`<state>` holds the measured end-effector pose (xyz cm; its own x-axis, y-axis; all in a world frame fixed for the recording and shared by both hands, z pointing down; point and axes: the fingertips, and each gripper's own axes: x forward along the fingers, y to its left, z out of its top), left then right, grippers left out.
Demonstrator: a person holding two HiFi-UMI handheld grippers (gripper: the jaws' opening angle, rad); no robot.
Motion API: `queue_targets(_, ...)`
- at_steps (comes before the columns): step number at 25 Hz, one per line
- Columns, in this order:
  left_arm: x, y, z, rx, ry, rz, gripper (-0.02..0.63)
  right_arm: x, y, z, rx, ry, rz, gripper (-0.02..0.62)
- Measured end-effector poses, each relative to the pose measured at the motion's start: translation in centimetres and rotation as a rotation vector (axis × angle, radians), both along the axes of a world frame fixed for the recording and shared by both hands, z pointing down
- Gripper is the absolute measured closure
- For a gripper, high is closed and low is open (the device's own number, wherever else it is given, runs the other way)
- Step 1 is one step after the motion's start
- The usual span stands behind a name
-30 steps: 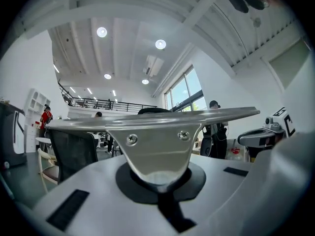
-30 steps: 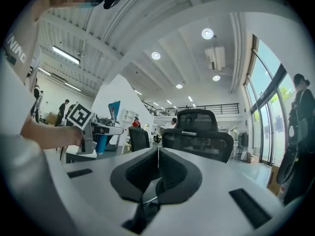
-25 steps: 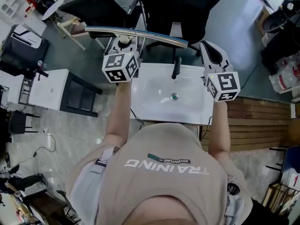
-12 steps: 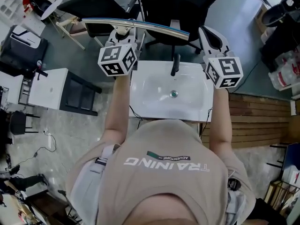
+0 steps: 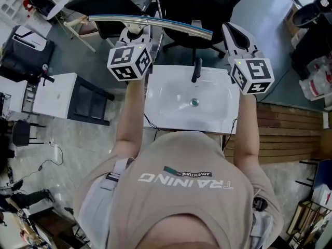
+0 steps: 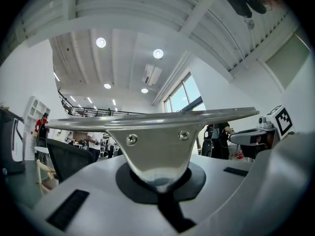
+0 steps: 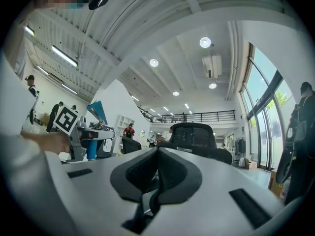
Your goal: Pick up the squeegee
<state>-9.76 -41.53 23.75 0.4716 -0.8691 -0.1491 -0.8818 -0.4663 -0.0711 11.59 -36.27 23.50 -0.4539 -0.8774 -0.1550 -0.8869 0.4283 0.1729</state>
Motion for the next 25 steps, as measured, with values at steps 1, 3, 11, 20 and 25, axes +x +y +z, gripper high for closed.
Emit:
queue_targets(1,-0.1,-0.1,-0.1,0.001,0.002,-0.002,0.595,0.0,0.0,-0.1,0.002,-0.005,-0.002,0.565)
queue_targets(3,-0.1,-0.2,-0.3,0.003,0.004,-0.006,0.595,0.0,-0.1,-0.3,0.003,-0.012,-0.003,0.565)
queue_targets(11,-0.4,-0.6,-0.3,0.005,0.001,-0.008,0.595,-0.4,-0.5,-0.5,0.002,-0.001,-0.008,0.565)
queue_targets(20,-0.1,-1.2,-1.2,0.012,-0.006,-0.009,0.595,-0.3,-0.9,-1.7,0.014,0.007,-0.004,0.565)
queue_targets(25,0.6,-1.4,-1.1,0.013,-0.016,0.003,0.595,0.0,-0.8,-1.4,0.006,-0.007,-0.011,0.565)
